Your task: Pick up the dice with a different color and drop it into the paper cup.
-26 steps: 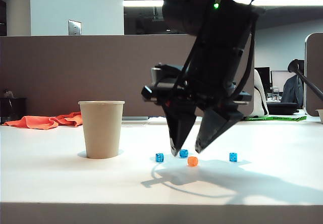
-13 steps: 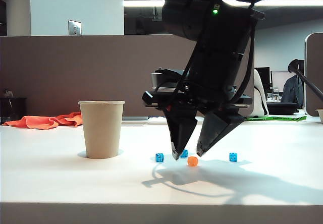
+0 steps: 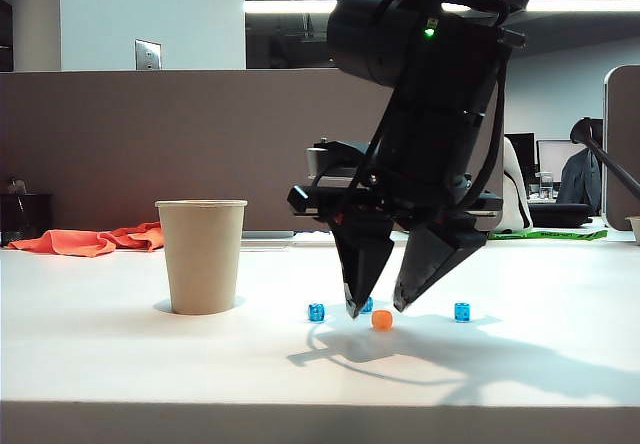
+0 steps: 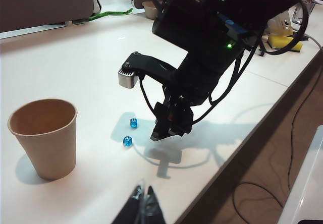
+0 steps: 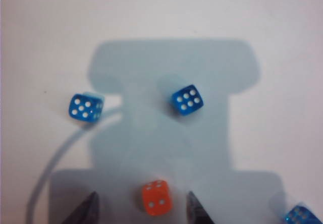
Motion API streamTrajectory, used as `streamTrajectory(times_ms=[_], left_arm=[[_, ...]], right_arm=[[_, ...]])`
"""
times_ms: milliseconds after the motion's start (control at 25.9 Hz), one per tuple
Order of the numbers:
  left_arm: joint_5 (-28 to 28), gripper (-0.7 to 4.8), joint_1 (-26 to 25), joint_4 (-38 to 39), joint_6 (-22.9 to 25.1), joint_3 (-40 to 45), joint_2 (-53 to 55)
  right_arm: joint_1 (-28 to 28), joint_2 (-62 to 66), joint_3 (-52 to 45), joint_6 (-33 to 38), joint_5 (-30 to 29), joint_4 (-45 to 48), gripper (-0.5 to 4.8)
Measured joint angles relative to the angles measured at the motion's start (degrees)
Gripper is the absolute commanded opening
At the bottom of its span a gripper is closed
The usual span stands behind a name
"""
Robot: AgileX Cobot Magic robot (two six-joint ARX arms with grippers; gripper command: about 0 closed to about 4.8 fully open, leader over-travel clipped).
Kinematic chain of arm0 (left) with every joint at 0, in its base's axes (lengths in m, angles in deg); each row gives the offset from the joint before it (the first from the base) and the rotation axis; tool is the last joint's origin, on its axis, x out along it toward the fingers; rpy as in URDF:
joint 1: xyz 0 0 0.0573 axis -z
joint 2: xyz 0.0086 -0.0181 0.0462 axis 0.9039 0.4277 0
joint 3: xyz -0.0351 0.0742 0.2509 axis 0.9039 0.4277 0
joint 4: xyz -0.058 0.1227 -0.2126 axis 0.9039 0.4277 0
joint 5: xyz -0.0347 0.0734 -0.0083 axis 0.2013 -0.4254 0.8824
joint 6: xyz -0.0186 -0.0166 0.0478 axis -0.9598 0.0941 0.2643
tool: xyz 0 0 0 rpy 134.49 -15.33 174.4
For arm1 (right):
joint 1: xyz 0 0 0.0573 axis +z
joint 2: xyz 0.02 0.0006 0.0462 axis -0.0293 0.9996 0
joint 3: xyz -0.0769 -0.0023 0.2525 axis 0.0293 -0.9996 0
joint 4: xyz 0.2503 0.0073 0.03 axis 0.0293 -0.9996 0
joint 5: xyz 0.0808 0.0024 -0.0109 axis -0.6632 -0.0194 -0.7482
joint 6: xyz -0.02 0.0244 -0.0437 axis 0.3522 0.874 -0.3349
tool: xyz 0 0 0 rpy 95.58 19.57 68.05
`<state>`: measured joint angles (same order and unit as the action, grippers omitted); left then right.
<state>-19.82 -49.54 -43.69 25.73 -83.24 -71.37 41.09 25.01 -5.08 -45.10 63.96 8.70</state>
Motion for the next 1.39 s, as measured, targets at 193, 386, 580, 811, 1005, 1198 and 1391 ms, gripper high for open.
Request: streamTrajectory(times_ms=[193, 386, 580, 811, 1005, 1198, 1391], left_arm=[[0.0, -0.06, 0.0, 0.0, 0.0, 0.0, 0.0], [0.0, -0.06, 0.0, 0.0, 0.0, 0.0, 0.0], [0.0, -0.06, 0.0, 0.0, 0.0, 0.0, 0.0], [0.0, -0.06, 0.0, 0.0, 0.0, 0.0, 0.0], [0.0, -0.06, 0.0, 0.0, 0.0, 0.0, 0.0], [0.0, -0.06, 0.0, 0.0, 0.0, 0.0, 0.0], [0.0, -0.06, 0.0, 0.0, 0.0, 0.0, 0.0]], right_arm=[[0.0, 0.5, 0.0, 0.0, -0.2, 0.0, 2.10], [0.0, 0.5, 0.0, 0.0, -0.3, 0.0, 2.00], [0.0, 0.5, 0.0, 0.0, -0.3, 0.0, 1.48], [0.0, 0.5, 0.0, 0.0, -0.4, 0.0, 1.47], [0.0, 0.5, 0.0, 0.0, -0.4, 0.0, 1.33], [0.0, 0.5, 0.0, 0.0, -0.4, 0.0, 1.06], [0.0, 0.5, 0.0, 0.0, -0.4, 0.0, 1.06]])
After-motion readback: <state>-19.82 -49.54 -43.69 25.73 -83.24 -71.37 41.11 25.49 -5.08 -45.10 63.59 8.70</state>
